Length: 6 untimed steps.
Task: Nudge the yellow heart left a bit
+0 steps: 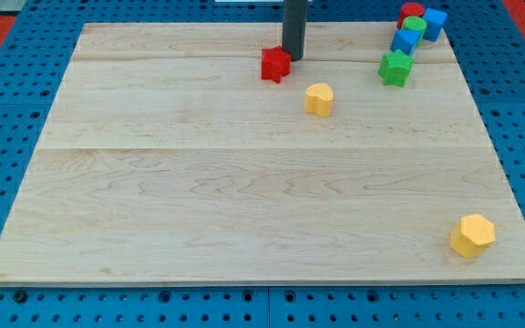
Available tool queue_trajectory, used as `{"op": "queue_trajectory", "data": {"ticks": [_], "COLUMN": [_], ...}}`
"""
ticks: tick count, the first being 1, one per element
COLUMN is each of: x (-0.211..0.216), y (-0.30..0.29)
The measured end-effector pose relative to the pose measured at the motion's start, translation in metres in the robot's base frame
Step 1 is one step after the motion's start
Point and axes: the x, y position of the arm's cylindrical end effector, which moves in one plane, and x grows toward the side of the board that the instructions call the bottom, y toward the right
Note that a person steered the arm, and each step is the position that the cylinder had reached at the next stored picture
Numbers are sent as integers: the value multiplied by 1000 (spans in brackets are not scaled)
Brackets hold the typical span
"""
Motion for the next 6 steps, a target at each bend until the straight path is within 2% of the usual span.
{"op": "queue_trajectory", "data": {"ticks": [1, 3, 5, 6], "x": [12, 25, 83, 96], "y": [2, 49, 51, 51]}}
